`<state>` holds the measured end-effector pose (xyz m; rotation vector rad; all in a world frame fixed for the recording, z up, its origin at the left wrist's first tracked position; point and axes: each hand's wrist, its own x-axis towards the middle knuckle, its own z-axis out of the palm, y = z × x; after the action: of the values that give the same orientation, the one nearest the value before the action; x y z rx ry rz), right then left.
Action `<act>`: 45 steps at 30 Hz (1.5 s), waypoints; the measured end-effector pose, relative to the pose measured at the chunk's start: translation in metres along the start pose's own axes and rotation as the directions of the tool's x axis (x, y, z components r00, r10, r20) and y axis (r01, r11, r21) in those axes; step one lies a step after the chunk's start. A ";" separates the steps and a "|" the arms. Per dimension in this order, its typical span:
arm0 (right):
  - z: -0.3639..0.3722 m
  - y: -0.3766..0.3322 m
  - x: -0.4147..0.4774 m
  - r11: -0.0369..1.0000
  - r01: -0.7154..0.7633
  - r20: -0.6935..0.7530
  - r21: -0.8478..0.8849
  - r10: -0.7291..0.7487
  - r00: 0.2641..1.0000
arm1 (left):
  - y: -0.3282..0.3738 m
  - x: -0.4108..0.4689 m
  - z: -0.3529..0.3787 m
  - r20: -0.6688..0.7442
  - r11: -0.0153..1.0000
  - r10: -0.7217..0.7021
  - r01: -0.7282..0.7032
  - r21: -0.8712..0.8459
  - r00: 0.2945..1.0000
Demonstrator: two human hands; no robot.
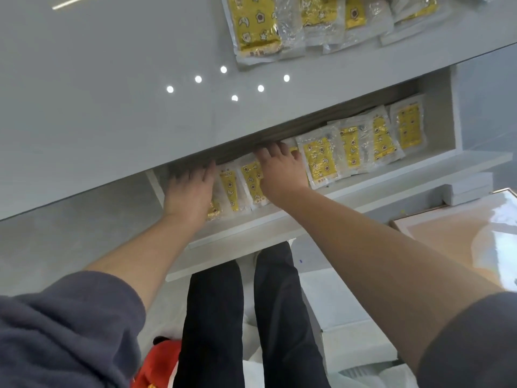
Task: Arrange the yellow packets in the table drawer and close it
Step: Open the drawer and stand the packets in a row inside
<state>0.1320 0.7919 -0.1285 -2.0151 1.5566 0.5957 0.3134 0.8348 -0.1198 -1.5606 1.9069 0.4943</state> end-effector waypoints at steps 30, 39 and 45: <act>-0.252 0.187 0.058 0.757 -0.317 -0.246 0.572 0.527 0.814 | 0.105 0.158 -0.304 -0.389 0.921 -0.059 -0.100 -0.376 0.919; -0.260 0.198 0.056 0.589 -0.192 -0.121 0.785 0.451 0.884 | 0.110 0.166 -0.323 -0.352 0.950 -0.080 -0.036 -0.311 0.933; -0.259 0.215 0.039 0.556 -0.100 -0.122 0.825 0.348 0.929 | 0.108 0.158 -0.340 -0.264 0.910 0.026 -0.132 -0.392 0.964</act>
<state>-0.0596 0.5530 0.0172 -1.1995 1.8042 -0.3381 0.1144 0.5281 0.0156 -1.8902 2.1687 0.8041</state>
